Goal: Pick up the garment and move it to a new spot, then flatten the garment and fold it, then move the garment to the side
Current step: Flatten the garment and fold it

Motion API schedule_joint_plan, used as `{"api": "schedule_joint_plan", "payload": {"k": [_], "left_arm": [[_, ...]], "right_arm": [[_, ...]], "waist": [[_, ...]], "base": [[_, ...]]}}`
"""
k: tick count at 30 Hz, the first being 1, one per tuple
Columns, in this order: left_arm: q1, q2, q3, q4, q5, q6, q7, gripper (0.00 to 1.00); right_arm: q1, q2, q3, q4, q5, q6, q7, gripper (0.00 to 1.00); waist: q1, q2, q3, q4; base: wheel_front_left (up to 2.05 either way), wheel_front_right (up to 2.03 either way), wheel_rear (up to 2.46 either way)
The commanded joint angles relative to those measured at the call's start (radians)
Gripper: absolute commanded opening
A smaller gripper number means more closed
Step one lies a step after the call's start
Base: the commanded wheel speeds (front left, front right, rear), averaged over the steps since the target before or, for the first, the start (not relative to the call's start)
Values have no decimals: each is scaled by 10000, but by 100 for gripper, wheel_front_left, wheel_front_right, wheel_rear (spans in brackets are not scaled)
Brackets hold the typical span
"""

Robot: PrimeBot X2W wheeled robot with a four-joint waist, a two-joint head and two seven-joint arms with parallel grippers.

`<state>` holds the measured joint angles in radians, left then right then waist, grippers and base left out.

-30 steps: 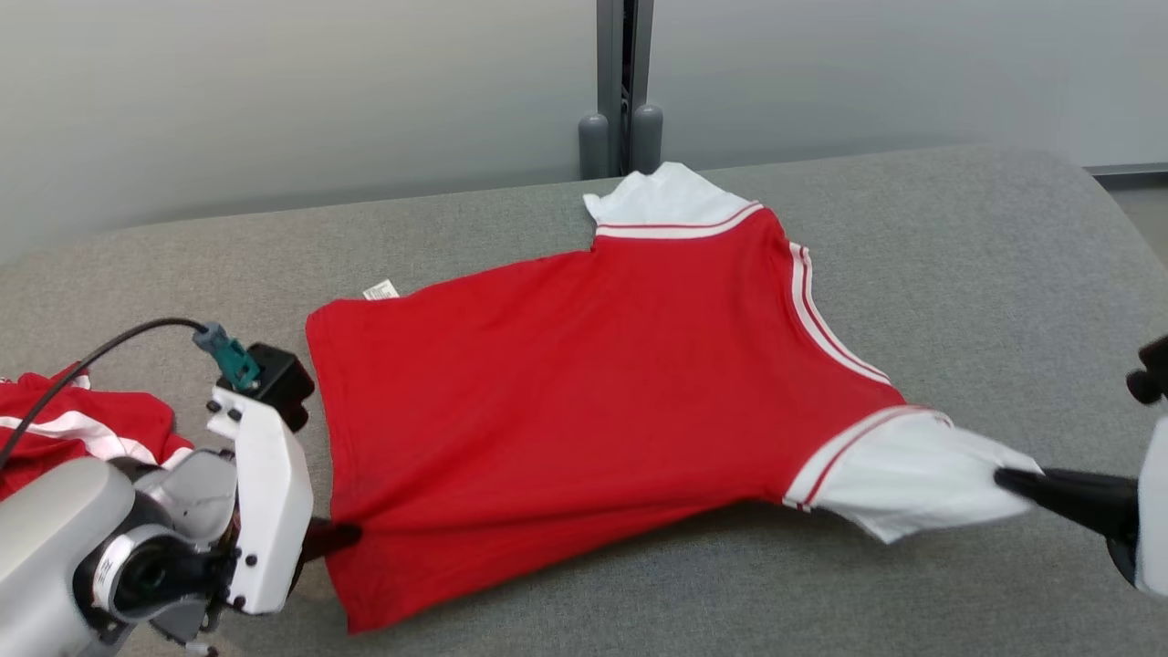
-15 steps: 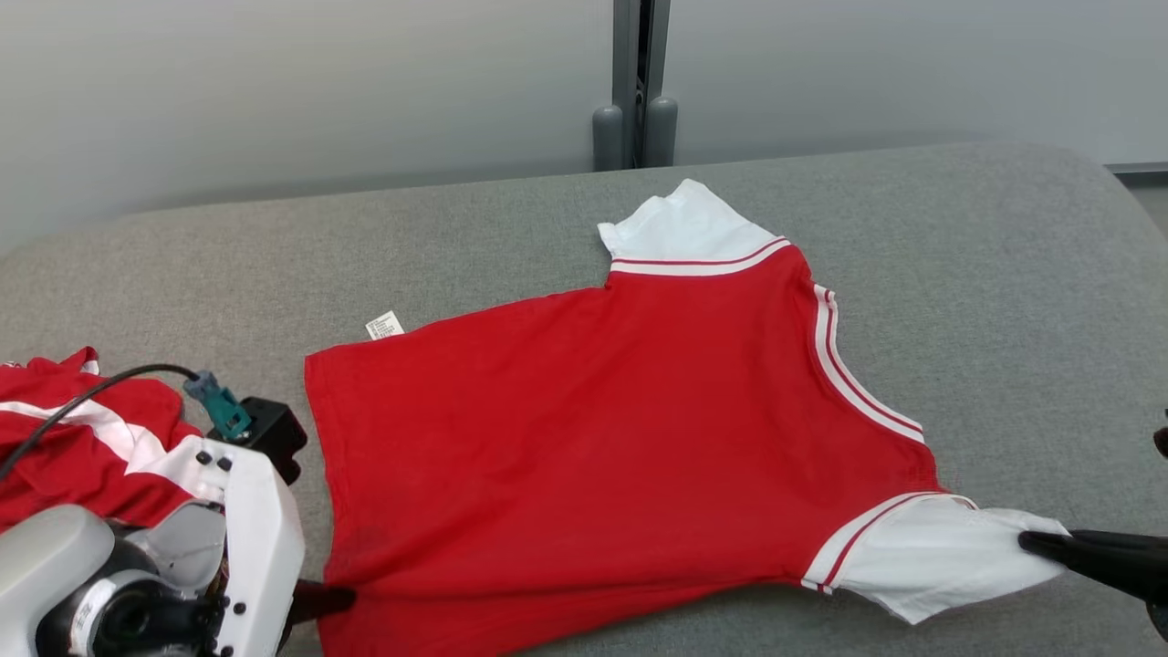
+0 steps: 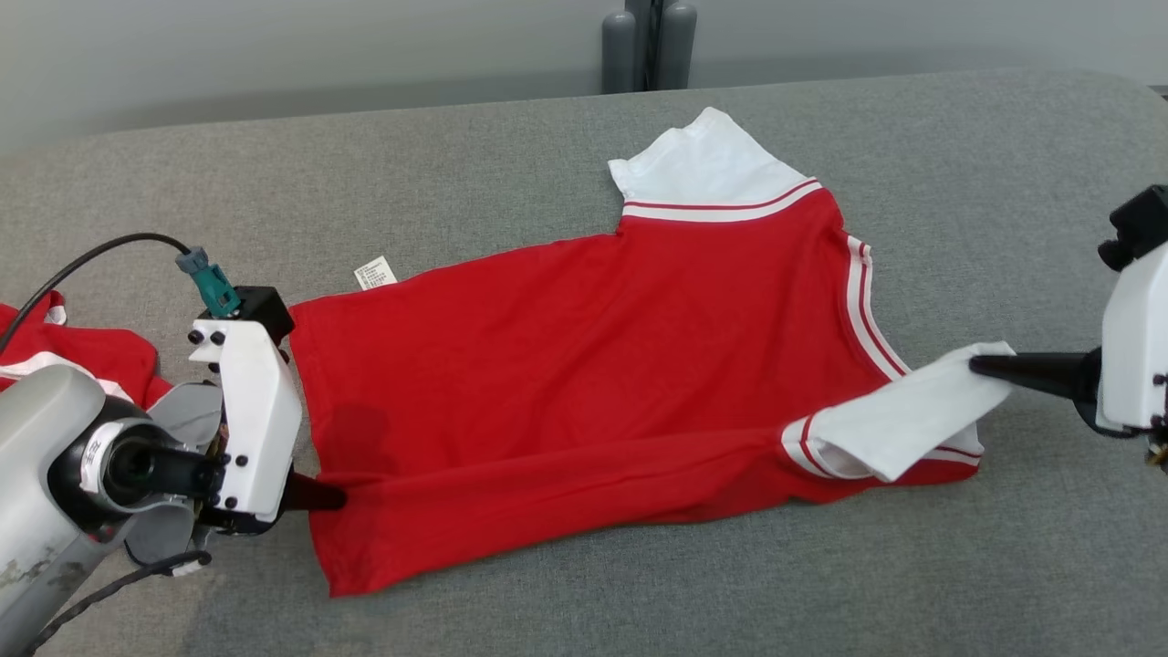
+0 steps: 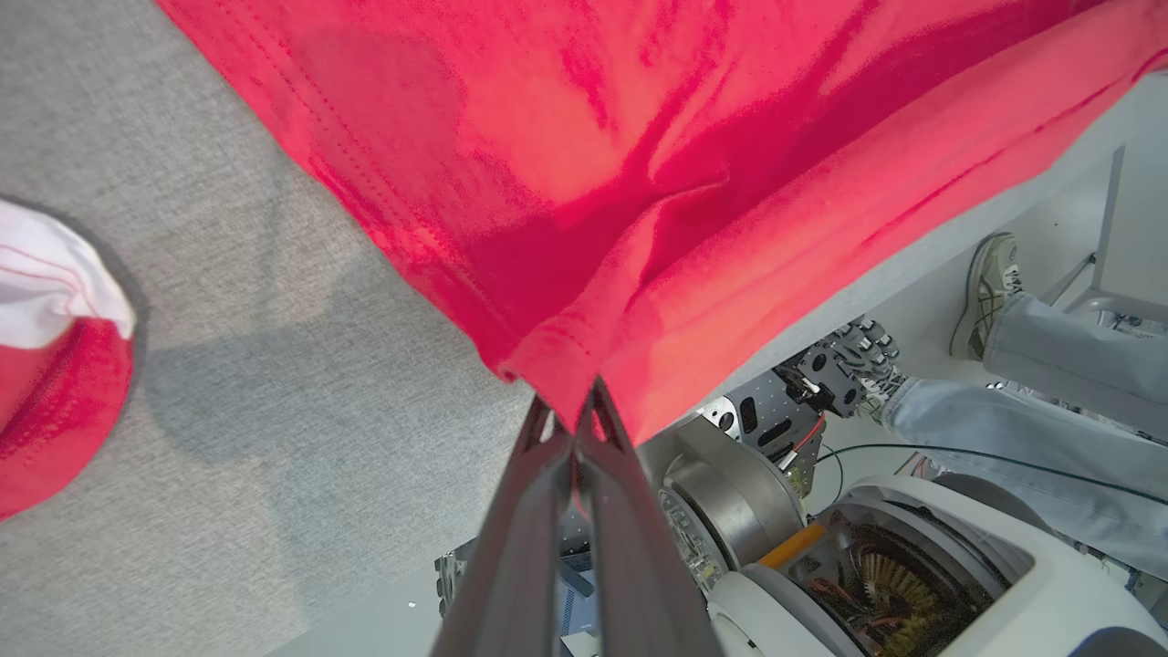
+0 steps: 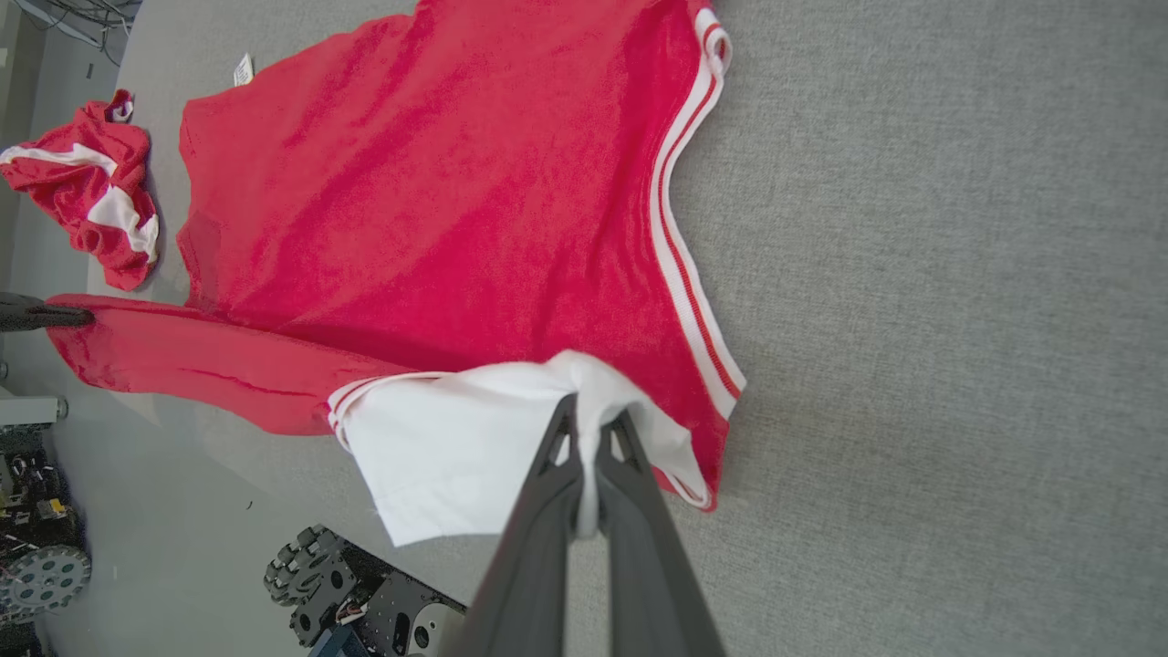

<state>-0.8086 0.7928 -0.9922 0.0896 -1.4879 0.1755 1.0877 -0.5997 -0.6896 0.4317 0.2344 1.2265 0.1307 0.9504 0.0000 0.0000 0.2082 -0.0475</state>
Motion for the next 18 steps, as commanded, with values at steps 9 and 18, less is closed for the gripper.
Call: {"api": "schedule_joint_plan", "payload": {"k": [9, 18], "left_arm": [[-858, -809, 242, 1337, 40, -186, -79, 0], [-1495, -1423, 260, 2334, 418, -508, -332, 63]], "right_arm": [[-1714, 1693, -777, 2058, -1604, 1, 644, 0], [-2373, 2534, -1392, 2645, -2660, 1, 514, 17]], "waist": [[0, 0, 489, 146], [0, 0, 966, 207]], "base": [[0, 0, 0], [0, 0, 0]]}}
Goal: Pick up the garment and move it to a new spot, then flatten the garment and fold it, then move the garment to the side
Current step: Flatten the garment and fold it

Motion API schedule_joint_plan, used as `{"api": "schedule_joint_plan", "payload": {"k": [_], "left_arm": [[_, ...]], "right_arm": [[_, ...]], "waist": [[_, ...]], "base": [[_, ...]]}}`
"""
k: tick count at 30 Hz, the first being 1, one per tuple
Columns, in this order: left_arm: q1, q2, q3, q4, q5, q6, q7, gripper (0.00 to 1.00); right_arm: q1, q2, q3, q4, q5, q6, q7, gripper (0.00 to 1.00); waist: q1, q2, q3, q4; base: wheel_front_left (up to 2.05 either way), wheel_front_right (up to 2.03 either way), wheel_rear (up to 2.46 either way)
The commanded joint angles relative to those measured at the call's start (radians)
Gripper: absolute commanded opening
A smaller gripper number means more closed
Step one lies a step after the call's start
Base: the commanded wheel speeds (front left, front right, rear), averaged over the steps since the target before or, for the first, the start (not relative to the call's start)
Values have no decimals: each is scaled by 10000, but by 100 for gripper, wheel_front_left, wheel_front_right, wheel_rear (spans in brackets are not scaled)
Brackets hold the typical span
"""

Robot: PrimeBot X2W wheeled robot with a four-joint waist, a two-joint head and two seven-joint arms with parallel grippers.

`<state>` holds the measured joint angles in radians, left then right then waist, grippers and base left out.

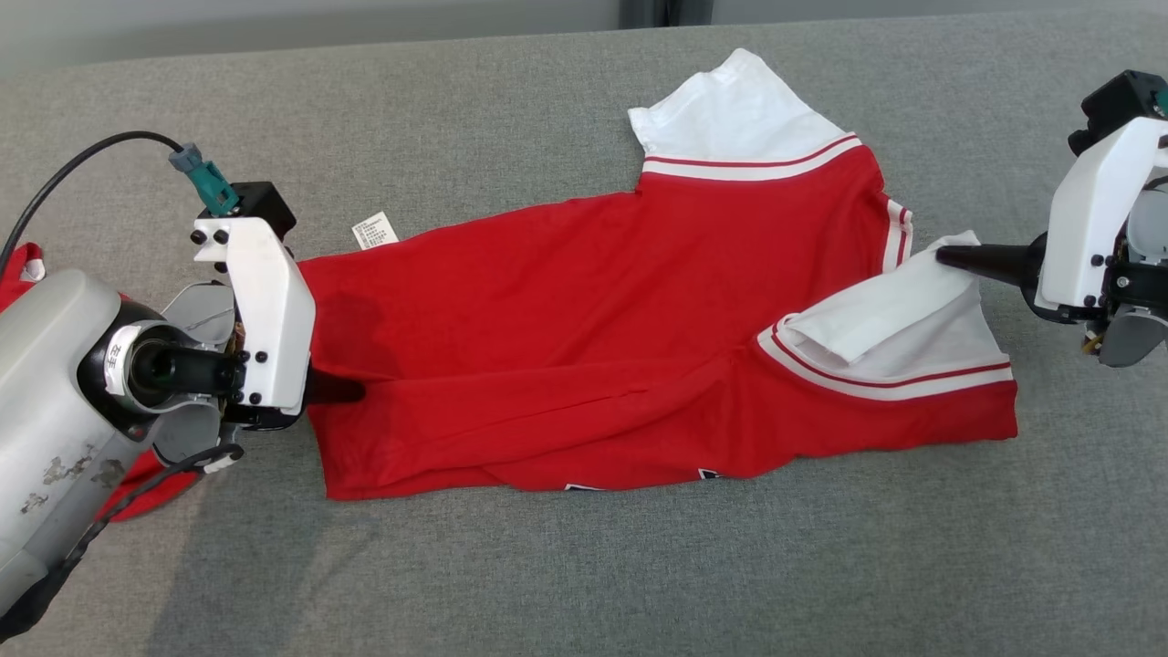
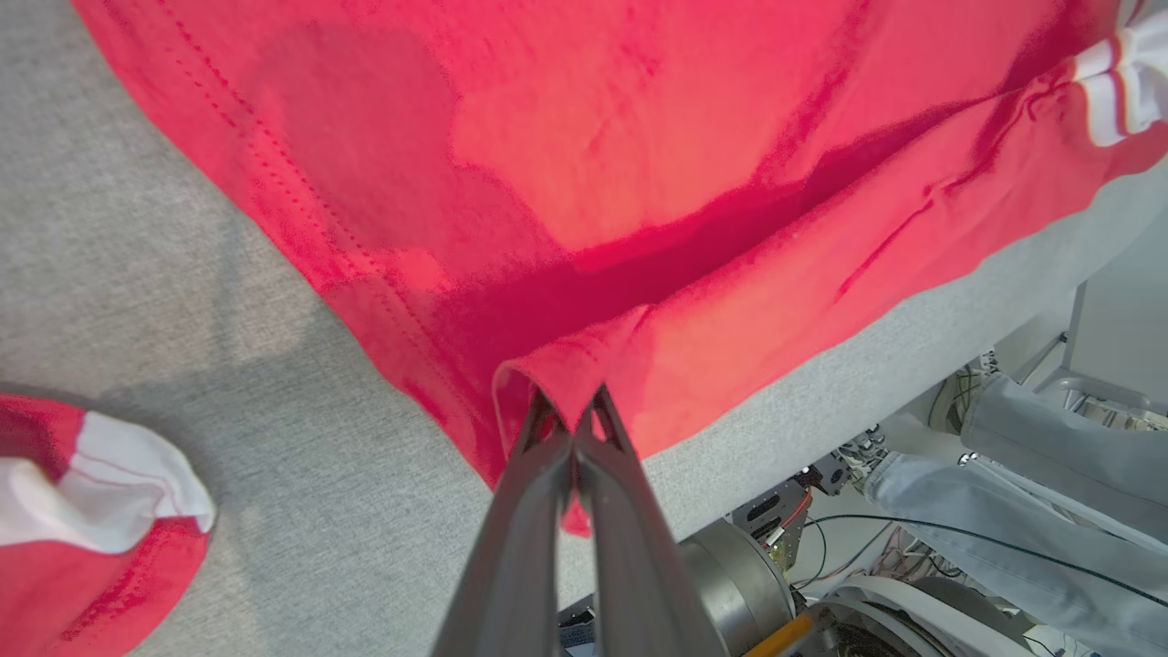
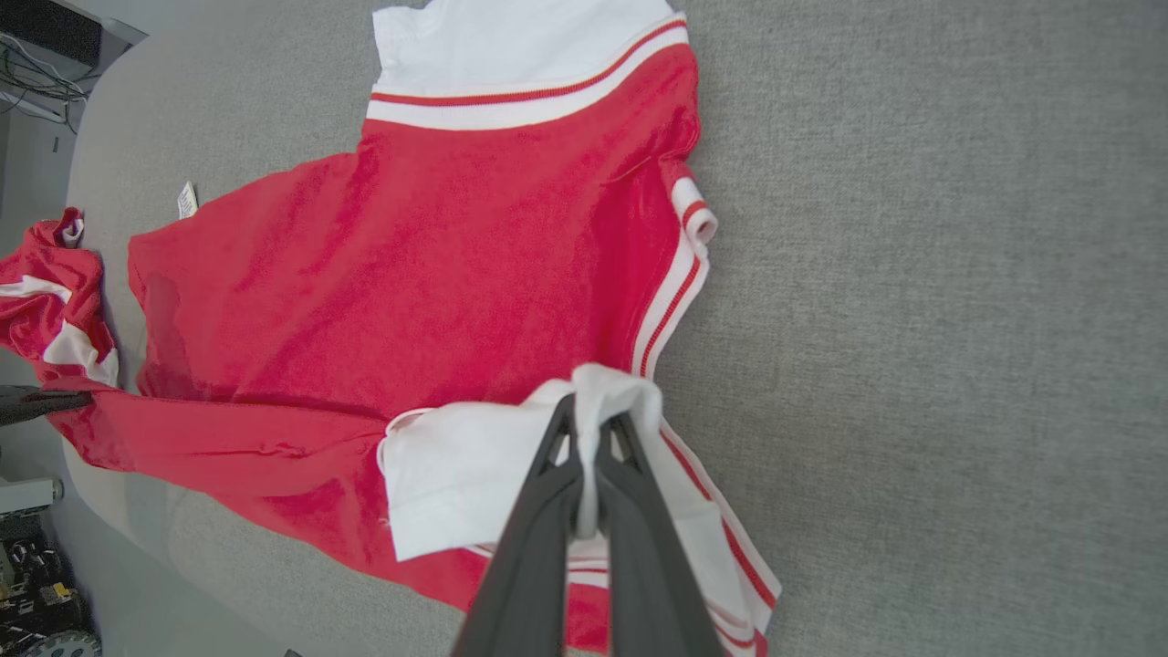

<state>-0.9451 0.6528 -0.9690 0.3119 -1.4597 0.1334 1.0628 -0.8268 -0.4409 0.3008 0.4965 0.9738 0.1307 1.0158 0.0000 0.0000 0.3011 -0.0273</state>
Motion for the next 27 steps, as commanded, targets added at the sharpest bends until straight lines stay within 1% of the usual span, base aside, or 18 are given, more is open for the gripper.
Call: {"api": "schedule_joint_plan", "payload": {"k": [1, 2, 6, 10, 12, 15, 18, 19, 20, 21, 23, 25, 27], "left_arm": [[-137, -84, 1, 235, 170, -155, -153, 100], [-129, -145, -18, 350, 209, -215, -225, 100], [8, -265, 64, 750, 188, -463, -486, 100], [165, -134, 231, 816, 309, -794, -1033, 100], [220, -2, 358, 732, 561, -990, -1669, 100], [580, 109, 669, 539, 844, -1275, -3000, 100], [1124, 92, 1115, 298, 1128, -1315, -4719, 100], [1381, 26, 1365, 263, 1042, -1179, -5326, 100], [1381, 26, 1365, 263, 1042, -1179, -5326, 100], [1624, -55, 1590, 187, 959, -1081, -5879, 100], [2043, -57, 1822, -69, 1237, -870, -6936, 100], [2532, -68, 2012, -377, 1519, -537, -7970, 100], [3000, 35, 2052, -740, 1946, -179, -8828, 100]], "right_arm": [[-105, 124, -153, 48, -210, 1, -251, 51], [-79, 208, -206, 81, -266, 1, -333, 100], [238, 442, -415, -18, -326, 1, -807, 100], [683, 523, -655, -600, -174, 1, -1758, 100], [1016, 500, -753, -1023, -137, 1, -2416, 100], [1640, 415, -874, -1629, -217, 1, -3607, 100], [2425, 381, -1102, -2171, -257, 1, -4877, 100], [2735, 376, -1192, -2356, -279, 1, -5312, 100], [2735, 376, -1192, -2356, -279, 1, -5312, 100], [3023, 377, -1332, -2520, -314, 1, -5764, 100], [3608, 453, -1534, -2907, -376, 1, -6566, 100], [4202, 459, -1752, -3304, -656, 1, -7333, 100], [4793, 484, -1927, -3630, -1068, 1, -7984, 100]], "waist": [[0, 0, 48, 4], [0, 0, 47, 0], [0, 0, -147, -3], [0, 0, -509, -11], [0, 0, -693, -31], [0, 0, -989, -39], [0, 0, -1279, -6], [0, 0, -1374, 17], [0, 0, -1374, 17], [0, 0, -1460, 42], [0, 0, -1607, 92], [0, 0, -1737, 153], [0, 0, -1846, 178]], "base": [[0, 0, 0], [0, 0, 0], [0, 0, 0], [0, 0, 0], [0, 0, 0], [0, 0, 0], [0, 0, 0], [0, 0, 0], [0, 0, 0], [0, 0, 0], [0, 0, 0], [0, 0, 0], [0, 0, 0]]}}
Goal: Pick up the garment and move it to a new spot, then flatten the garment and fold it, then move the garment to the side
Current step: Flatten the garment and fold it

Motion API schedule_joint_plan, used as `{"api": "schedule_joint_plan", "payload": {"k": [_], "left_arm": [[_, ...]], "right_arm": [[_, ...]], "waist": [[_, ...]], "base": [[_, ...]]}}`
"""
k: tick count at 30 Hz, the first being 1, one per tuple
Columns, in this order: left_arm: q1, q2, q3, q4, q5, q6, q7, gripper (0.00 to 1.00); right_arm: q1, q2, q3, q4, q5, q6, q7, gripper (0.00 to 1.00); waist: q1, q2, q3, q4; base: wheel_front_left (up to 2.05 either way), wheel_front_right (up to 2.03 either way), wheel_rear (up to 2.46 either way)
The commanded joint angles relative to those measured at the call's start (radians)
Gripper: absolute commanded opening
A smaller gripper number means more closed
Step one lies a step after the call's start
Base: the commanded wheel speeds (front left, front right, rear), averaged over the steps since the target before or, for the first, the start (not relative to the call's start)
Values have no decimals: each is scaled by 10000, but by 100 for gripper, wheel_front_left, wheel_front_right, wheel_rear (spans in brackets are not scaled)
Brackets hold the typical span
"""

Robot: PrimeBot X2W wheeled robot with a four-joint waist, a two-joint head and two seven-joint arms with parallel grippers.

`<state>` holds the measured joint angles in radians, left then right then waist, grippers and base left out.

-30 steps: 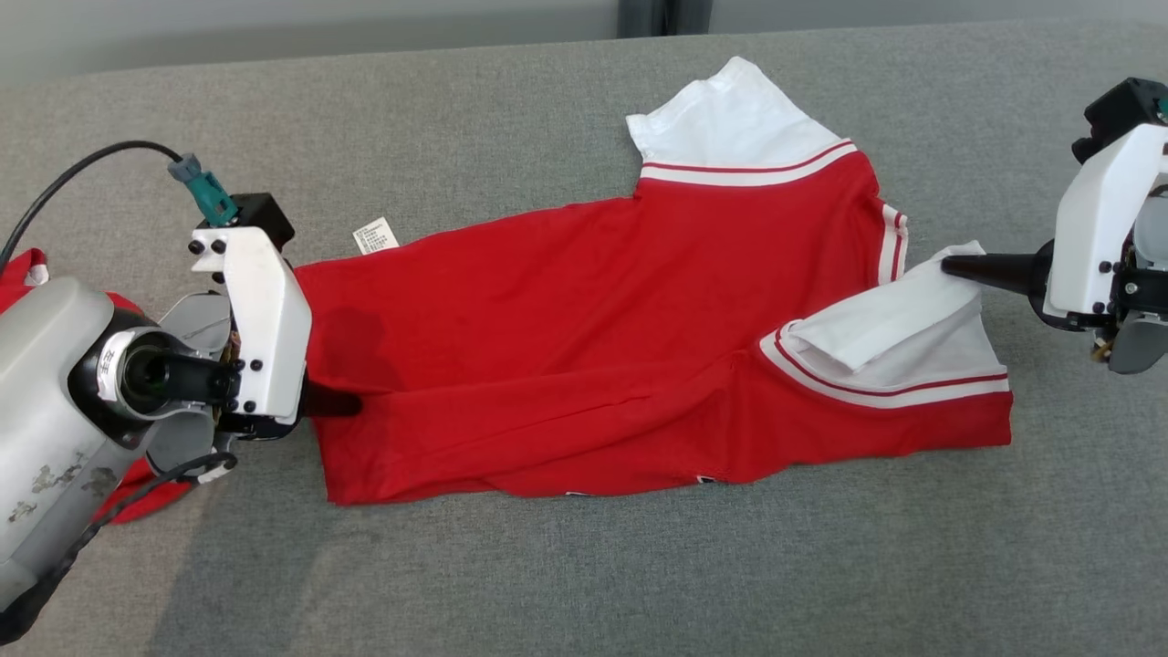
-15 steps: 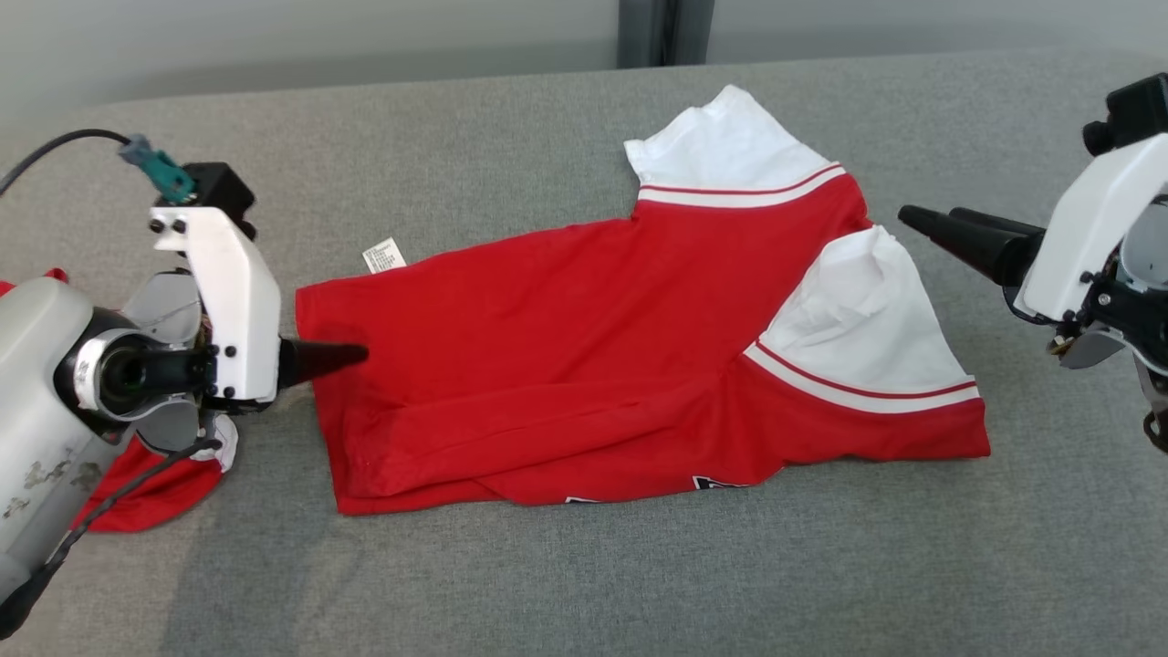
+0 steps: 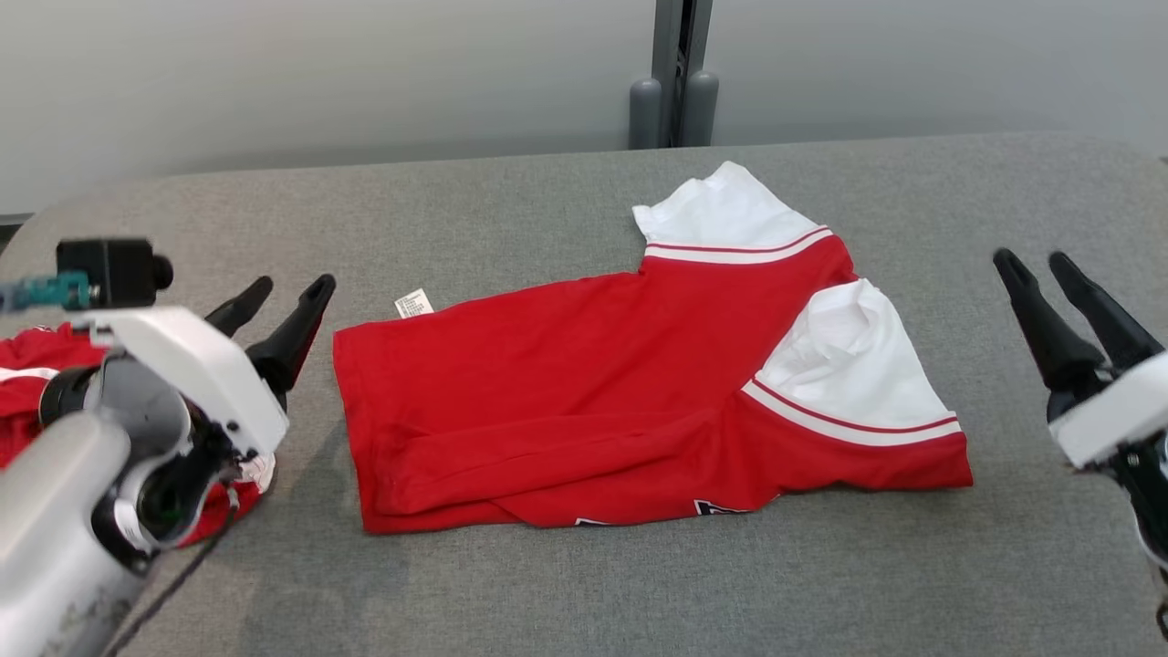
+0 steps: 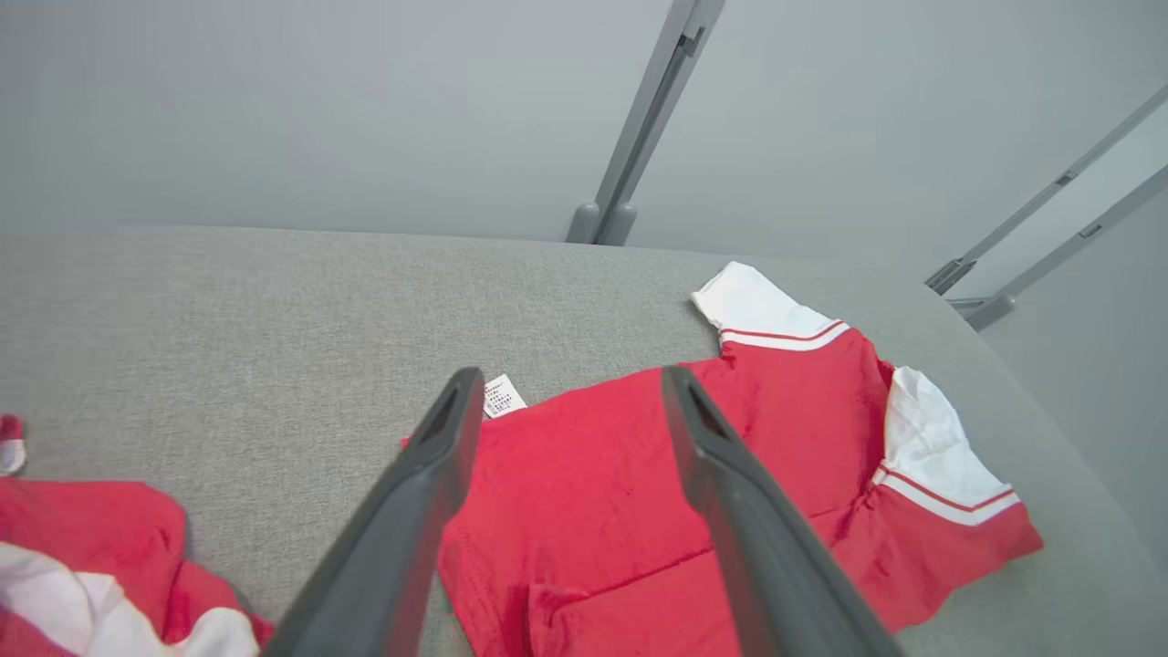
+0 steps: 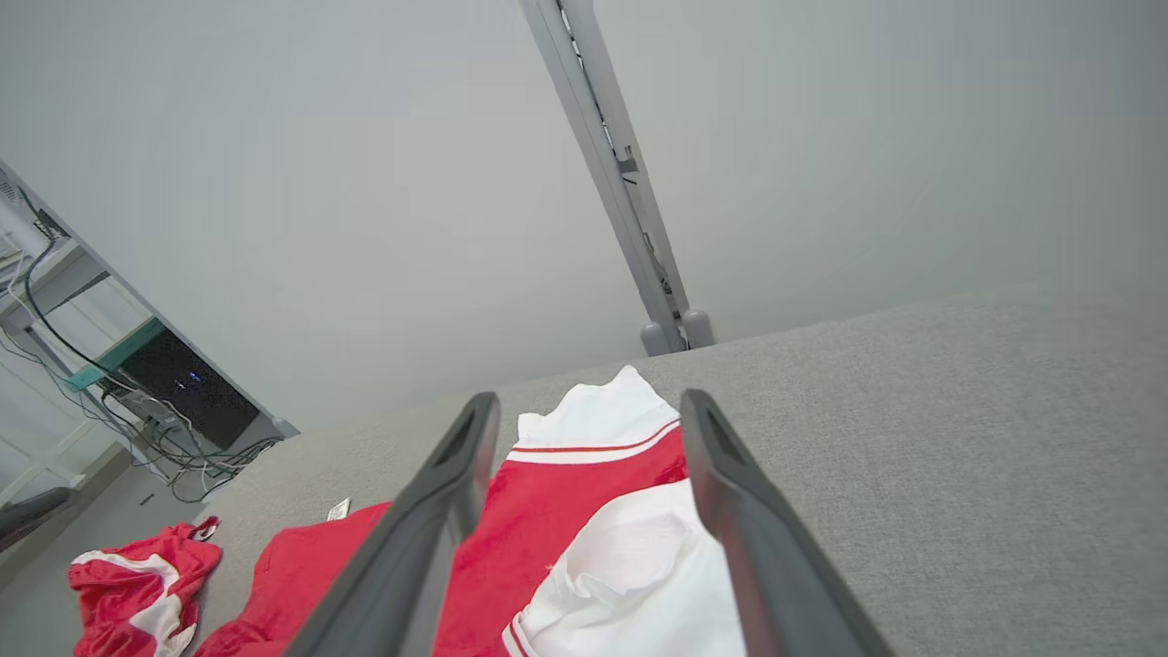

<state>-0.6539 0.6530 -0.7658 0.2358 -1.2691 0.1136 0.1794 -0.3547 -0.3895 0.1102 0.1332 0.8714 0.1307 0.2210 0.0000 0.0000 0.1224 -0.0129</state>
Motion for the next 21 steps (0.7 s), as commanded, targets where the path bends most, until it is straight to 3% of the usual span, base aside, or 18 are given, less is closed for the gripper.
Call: {"api": "schedule_joint_plan", "payload": {"k": [1, 6, 11, 15, 21], "left_arm": [[321, 68, 96, -199, 169, 246, -420, 100], [1776, 77, 173, -1339, 661, 1357, -1940, 100], [2976, 35, -80, -1963, 912, 2302, -2537, 100], [3500, -86, -470, -1952, 1068, 2729, -2482, 100], [3404, -227, -1177, -1366, 1437, 2945, -1943, 100]], "right_arm": [[339, -9, -141, -133, -282, 1, -335, 100], [1421, 326, -608, -439, -1196, 1, -1266, 100], [2071, 569, -804, -240, -1671, 1, -1389, 100], [2251, 569, -807, 70, -1747, 1, -1262, 100], [1723, 380, -256, 1090, -1793, 1, -878, 100]], "waist": [[0, 0, -99, 37], [0, 0, -216, 7], [0, 0, -201, -12], [0, 0, -99, -46], [0, 0, 149, -117]], "base": [[0, 0, 0], [0, 0, 0], [0, 0, 0], [0, 0, 0], [0, 0, 0]]}}
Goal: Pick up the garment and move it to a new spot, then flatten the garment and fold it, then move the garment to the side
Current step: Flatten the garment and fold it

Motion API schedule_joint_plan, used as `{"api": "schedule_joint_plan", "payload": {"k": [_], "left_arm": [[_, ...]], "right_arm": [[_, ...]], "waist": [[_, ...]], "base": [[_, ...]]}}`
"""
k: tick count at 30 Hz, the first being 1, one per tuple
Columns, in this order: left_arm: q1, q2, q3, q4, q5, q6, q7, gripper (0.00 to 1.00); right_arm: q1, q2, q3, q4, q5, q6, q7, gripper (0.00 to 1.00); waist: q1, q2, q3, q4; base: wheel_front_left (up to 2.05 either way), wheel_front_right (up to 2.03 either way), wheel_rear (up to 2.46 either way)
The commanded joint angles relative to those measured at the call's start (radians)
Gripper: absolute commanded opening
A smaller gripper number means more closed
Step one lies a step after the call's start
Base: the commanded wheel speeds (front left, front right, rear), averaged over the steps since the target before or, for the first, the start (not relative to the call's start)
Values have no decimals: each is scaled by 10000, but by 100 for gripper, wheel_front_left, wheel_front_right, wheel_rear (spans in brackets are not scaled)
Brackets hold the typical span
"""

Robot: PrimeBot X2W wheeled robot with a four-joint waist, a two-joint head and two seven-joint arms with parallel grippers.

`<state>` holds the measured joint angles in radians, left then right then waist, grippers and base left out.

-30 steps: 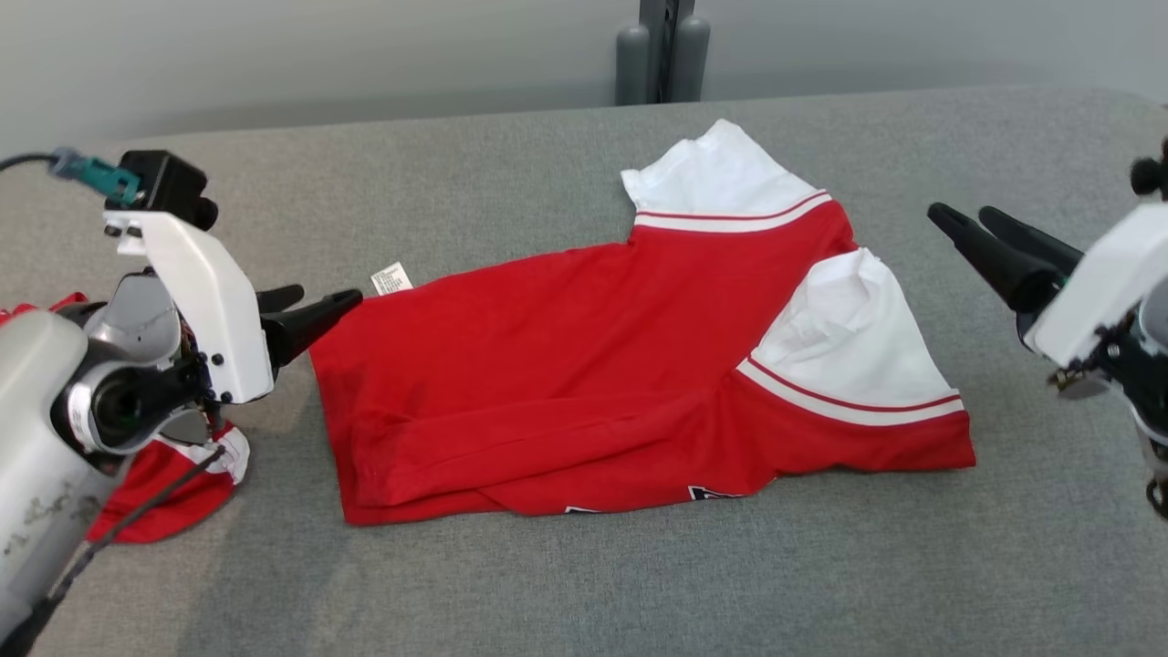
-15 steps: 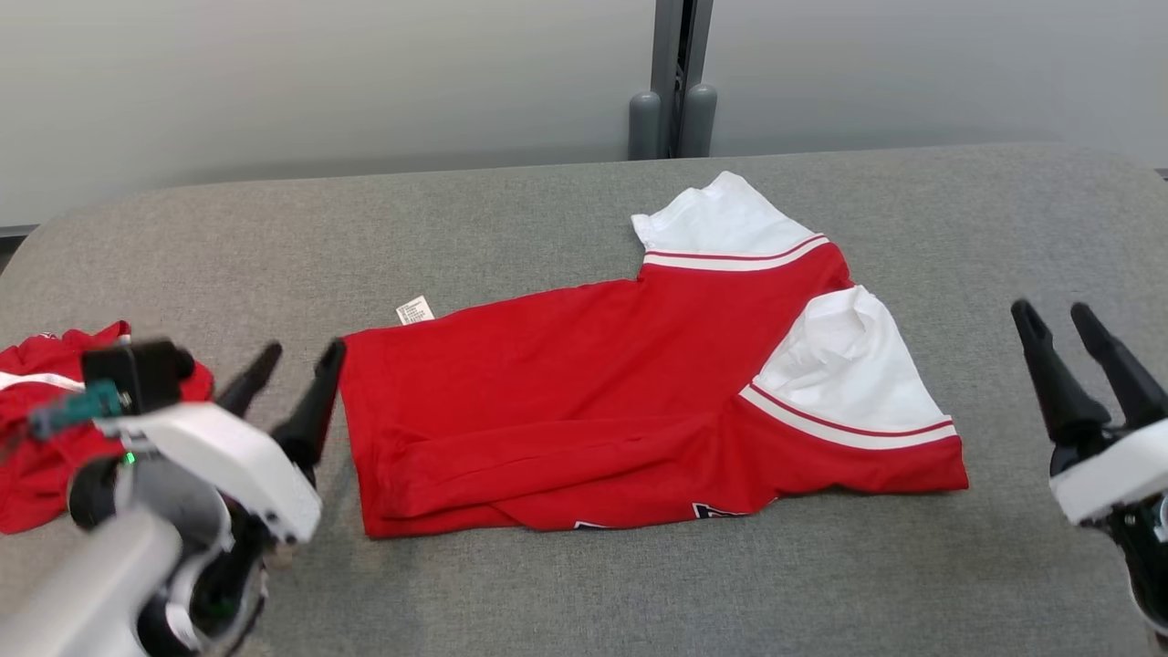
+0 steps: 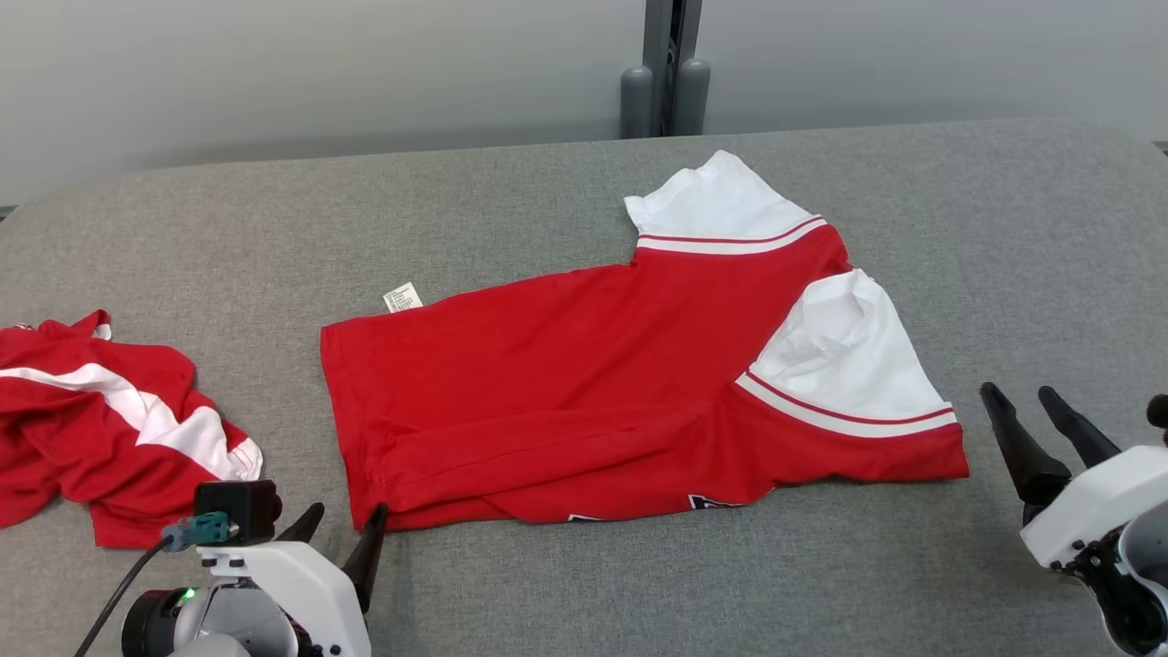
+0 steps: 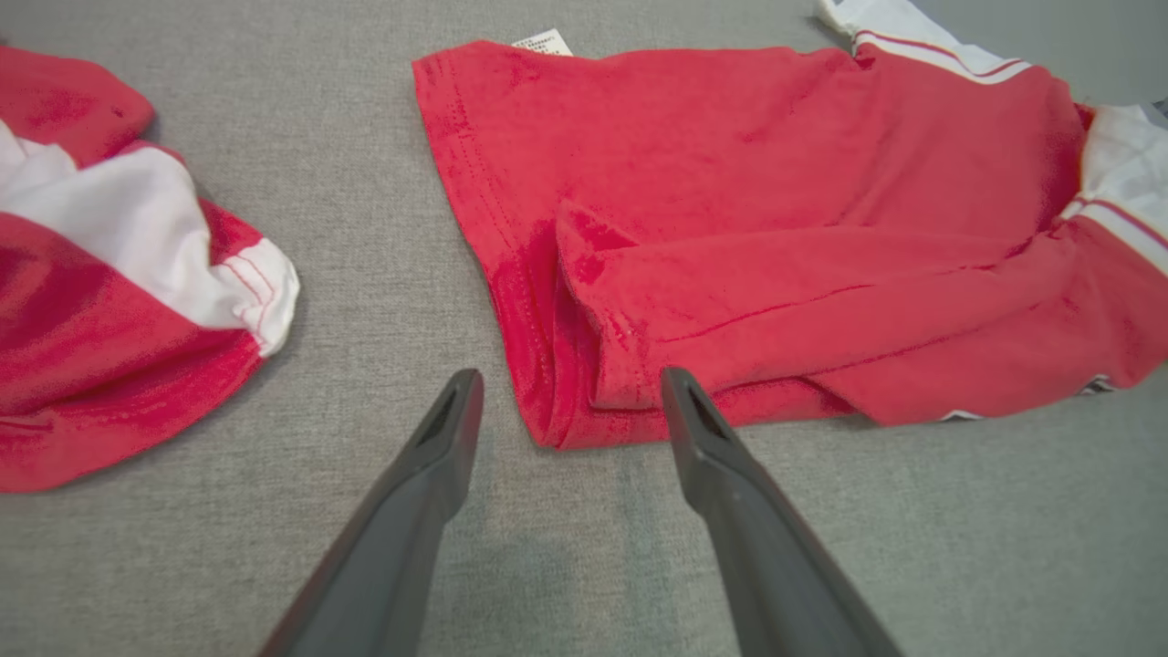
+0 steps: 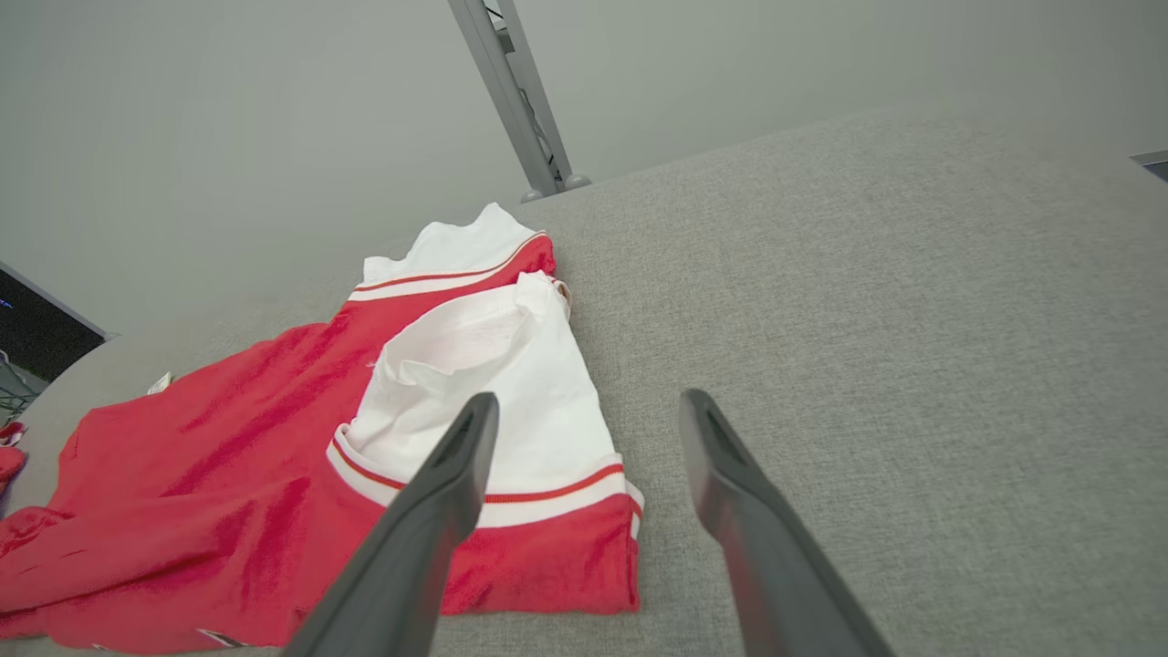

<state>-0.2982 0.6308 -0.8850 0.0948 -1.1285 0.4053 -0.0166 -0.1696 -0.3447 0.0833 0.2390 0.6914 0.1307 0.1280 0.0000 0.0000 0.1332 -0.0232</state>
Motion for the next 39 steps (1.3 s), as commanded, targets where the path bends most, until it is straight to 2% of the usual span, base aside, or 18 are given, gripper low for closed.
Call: {"api": "schedule_joint_plan", "payload": {"k": [1, 5, 12, 22, 23, 24, 25, 26, 27, 28, 29, 39], "left_arm": [[-232, -10, -93, 174, 122, 48, 108, 100], [-461, -141, -475, 595, 331, 66, 556, 100], [-847, -363, -776, 961, 385, -261, 1014, 100], [-1071, -522, -737, 923, 457, -135, 976, 100], [-1092, -514, -792, 933, 479, -148, 1025, 100], [-1126, -513, -834, 954, 511, -170, 1076, 100], [-1160, -529, -840, 969, 516, -188, 1093, 100], [-1194, -552, -854, 985, 517, -212, 1117, 78], [-1216, -574, -867, 1003, 516, -230, 1126, 44], [-1235, -590, -882, 1012, 518, -245, 1152, 7], [-1243, -597, -891, 1011, 523, -228, 1167, 0], [-758, -230, -899, 406, 461, -19, 1108, 0]], "right_arm": [[-264, -70, 132, 228, 57, 1, 104, 100], [-823, -148, 647, 1010, 103, 1, 345, 100], [-1607, -286, 1540, 2274, 562, 1, 678, 100], [-2088, -312, 2384, 3036, 1216, 1, 721, 100], [-2131, -291, 2458, 3096, 1292, 1, 711, 97], [-2162, -293, 2569, 3162, 1359, 1, 720, 65], [-2192, -300, 2659, 3219, 1411, 1, 696, 43], [-2233, -298, 2752, 3277, 1483, 1, 679, 12], [-2283, -306, 2851, 3335, 1545, 1, 678, 0], [-2325, -327, 2955, 3380, 1607, 1, 680, 0], [-2351, -346, 3034, 3426, 1662, 1, 652, 0], [-2143, -758, 3531, 3713, 2439, 1, 362, 0]], "waist": [[0, 0, 88, -28], [0, 0, 258, -39], [0, 0, 498, 83], [0, 0, 643, 144], [0, 0, 650, 148], [0, 0, 656, 153], [0, 0, 661, 157], [0, 0, 665, 162], [0, 0, 666, 168], [0, 0, 664, 173], [0, 0, 651, 177], [0, 0, 7, 242]], "base": [[0, 0, 0], [0, 0, 0], [0, 0, 0], [0, 0, 0], [0, 0, 0], [0, 0, 0], [0, 0, 0], [0, 0, 0], [0, 0, 0], [0, 0, 0], [0, 0, 0], [0, 0, 0]]}}
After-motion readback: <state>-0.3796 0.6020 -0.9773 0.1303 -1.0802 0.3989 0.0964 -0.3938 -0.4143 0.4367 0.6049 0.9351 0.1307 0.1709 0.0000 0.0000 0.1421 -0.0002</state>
